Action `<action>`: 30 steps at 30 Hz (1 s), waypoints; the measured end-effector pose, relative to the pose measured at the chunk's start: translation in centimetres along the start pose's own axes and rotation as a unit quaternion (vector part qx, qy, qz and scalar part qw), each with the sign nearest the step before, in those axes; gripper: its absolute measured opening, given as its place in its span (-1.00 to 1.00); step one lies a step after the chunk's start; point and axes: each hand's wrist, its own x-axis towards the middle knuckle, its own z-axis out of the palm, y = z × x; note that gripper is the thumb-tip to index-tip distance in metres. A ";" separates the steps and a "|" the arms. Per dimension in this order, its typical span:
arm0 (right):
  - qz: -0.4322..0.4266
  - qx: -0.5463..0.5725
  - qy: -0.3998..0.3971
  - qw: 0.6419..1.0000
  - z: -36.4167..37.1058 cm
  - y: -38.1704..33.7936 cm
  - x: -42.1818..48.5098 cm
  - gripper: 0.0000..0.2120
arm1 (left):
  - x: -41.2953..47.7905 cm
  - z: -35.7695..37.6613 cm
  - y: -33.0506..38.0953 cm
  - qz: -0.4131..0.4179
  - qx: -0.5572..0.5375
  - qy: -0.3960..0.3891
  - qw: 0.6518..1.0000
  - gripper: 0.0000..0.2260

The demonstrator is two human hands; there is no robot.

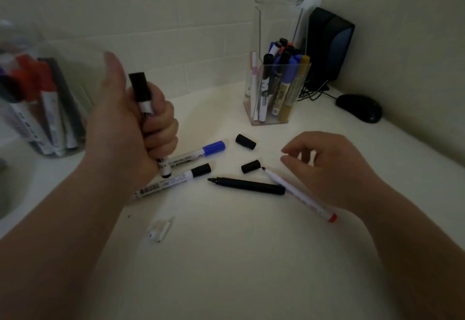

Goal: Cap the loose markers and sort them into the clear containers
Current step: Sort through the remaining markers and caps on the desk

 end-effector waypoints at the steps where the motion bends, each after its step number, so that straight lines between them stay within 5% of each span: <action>1: -0.033 -0.013 -0.015 0.999 0.3 -0.2 0.0 -0.92 | -0.2 0.1 0.2 -0.011 0.005 0.008 1.000 -0.46; 5: -0.150 -0.039 -0.094 0.983 1.2 -1.6 -0.1 -0.80 | -0.6 0.4 0.8 -0.049 0.005 0.028 0.998 -0.58; 9: -0.177 -0.083 -0.141 0.970 2.2 -3.2 -0.3 -0.80 | -0.6 0.6 1.0 -0.052 0.010 0.028 0.998 -0.57; 12: -0.186 -0.081 -0.138 0.970 3.0 -3.6 -0.2 -0.76 | -0.4 0.7 0.3 -0.051 0.127 0.011 0.991 -0.59; 14: -0.174 -0.083 -0.131 0.973 3.1 -3.6 -0.2 -0.69 | -0.5 0.5 -0.7 0.012 0.350 -0.011 0.937 -0.76; 16: -0.162 -0.086 -0.116 0.976 2.6 -3.7 -0.1 -0.72 | -0.6 0.3 -1.5 0.057 0.462 -0.054 0.884 -0.89; 23: -0.047 -0.035 0.014 0.998 1.3 -2.0 1.0 -0.86 | -0.9 0.3 -1.4 0.086 0.617 -0.079 0.778 -0.94; 30: -0.041 -0.013 -0.051 0.998 3.1 -1.6 2.3 -0.79 | -0.8 0.1 -2.6 0.079 0.707 -0.134 0.690 -0.88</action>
